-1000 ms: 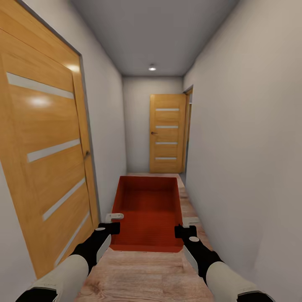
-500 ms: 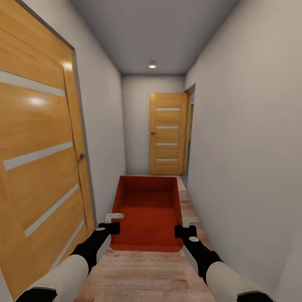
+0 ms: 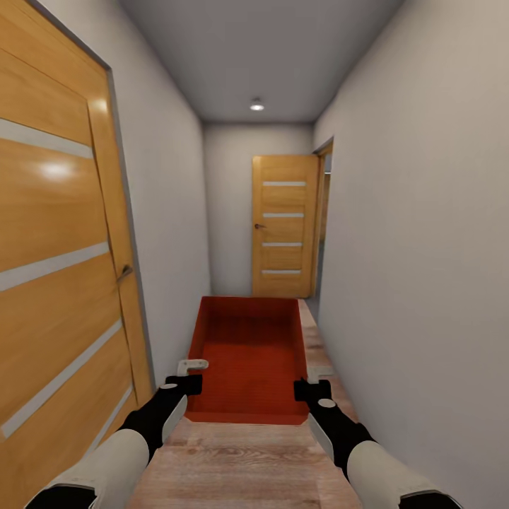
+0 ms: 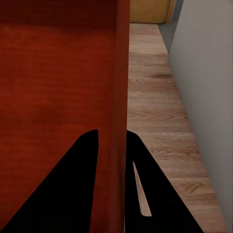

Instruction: Move the two storage containers from the living room to the garage. In the garage, place one container on the floor and stack the other container on top of it (either order is fine).

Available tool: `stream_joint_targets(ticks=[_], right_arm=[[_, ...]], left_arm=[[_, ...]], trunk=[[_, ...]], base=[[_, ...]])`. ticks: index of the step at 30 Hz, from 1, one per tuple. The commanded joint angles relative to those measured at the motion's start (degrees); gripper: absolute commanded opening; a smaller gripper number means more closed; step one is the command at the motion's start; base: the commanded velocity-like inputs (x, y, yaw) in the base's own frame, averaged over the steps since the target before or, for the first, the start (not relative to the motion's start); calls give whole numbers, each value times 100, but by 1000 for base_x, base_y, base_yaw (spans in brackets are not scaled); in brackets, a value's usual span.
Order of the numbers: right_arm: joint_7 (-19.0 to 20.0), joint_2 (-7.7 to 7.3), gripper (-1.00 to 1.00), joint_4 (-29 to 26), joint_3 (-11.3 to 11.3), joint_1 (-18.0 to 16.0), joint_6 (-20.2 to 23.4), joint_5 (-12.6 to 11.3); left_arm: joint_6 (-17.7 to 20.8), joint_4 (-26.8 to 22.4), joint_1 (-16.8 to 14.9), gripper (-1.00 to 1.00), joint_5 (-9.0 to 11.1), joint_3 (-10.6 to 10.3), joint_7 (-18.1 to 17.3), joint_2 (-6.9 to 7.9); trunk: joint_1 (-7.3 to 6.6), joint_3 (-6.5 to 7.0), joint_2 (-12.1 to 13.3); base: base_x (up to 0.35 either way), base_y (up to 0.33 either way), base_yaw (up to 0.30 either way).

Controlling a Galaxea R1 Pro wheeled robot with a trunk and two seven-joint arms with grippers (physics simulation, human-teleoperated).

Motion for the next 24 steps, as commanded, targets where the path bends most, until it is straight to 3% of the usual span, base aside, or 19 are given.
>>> stream_joint_targets(ticks=[1,24], right_arm=[[-529,-192,-100,19,-63,-5,-18,-27],[-529,-187,-100,16,-63,-3,-16,-27]], left_arm=[[-105,-31,-7,-100,-90,136,419,23],[-101,-31,-6,-100,-90,130,419,46]], trunk=[[4,-8,-5],[4,-8,-5]], base=[[323,0,0],[323,0,0]])
